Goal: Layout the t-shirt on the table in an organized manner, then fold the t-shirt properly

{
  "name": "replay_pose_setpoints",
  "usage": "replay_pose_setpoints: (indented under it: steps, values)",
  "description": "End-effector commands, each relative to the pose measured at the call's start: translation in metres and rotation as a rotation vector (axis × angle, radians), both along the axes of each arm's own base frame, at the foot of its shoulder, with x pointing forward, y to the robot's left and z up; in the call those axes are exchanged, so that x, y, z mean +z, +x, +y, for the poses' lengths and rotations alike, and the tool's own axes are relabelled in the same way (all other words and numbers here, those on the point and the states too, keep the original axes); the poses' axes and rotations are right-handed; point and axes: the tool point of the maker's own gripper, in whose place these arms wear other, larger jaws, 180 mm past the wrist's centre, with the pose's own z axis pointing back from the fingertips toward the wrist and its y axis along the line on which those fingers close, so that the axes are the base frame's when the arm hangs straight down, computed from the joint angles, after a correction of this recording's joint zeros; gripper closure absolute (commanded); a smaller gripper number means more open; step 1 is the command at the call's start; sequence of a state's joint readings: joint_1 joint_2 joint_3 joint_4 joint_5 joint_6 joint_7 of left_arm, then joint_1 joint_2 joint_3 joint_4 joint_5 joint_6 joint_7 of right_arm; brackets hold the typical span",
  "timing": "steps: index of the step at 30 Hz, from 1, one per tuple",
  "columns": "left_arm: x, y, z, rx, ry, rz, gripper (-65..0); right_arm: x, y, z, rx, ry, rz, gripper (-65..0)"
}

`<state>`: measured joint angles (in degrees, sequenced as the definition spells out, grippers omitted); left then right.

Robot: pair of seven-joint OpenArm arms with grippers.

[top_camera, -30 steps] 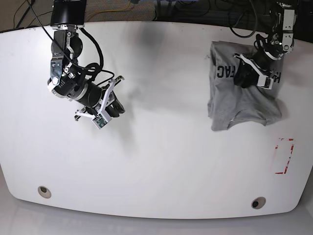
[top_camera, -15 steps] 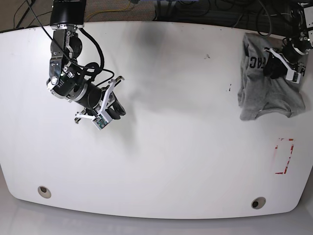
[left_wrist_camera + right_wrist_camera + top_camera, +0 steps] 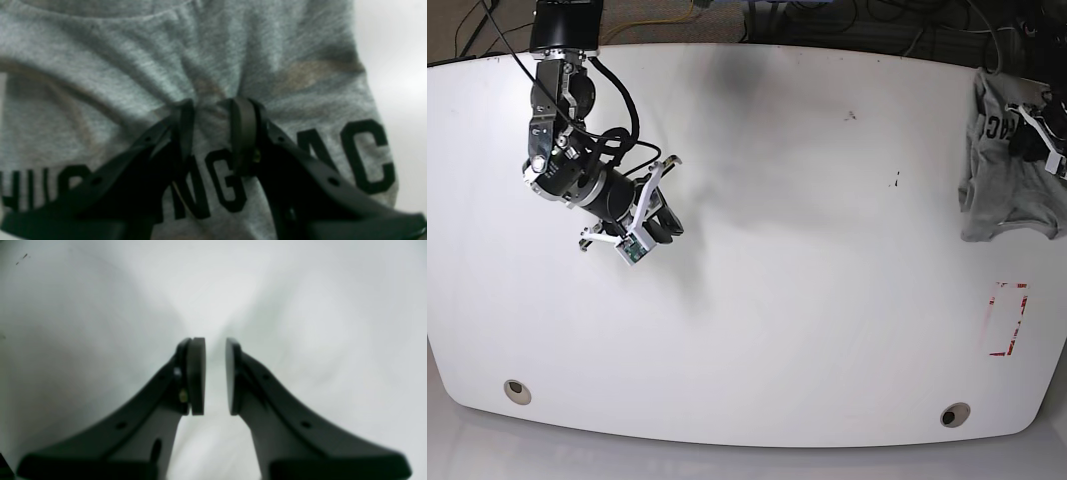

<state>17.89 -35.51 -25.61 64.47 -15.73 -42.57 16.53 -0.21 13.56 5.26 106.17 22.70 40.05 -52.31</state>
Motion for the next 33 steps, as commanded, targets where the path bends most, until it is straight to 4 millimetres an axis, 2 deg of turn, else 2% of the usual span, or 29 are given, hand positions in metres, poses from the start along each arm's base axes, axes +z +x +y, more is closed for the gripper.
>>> replay_pose_setpoints:
  steps: [1, 15, 17, 21, 26, 33]
  values:
    - [-0.009, -0.024, 0.032, 0.014, 0.149, 0.158, -17.6, 0.013, 0.004, 0.001, 0.004, 0.02, -0.046, -9.5]
    - [0.017, -0.012, 0.057, -0.005, 0.221, 0.139, -17.6, 0.01, 0.002, 0.001, 0.004, 0.018, -0.037, -9.5]
    - [0.024, -0.004, 0.06, 0.004, 0.225, 0.114, -17.6, 0.01, 0.002, 0.001, 0.004, 0.017, -0.037, -9.5]
    - [0.046, 0.015, 0.066, 0.024, 0.244, 0.039, -17.6, 0.01, 0.002, 0.001, 0.004, 0.017, -0.037, -9.5]
    - [0.073, 0.027, 0.069, 0.025, 0.296, 0.002, -17.8, 0.011, 0.002, 0.0, 0.004, 0.015, -0.038, -9.5]
    - [0.12, 0.064, 0.054, -0.023, 0.373, -0.097, -17.9, 0.013, 0.004, 0.0, 0.003, 0.017, -0.049, -9.5]
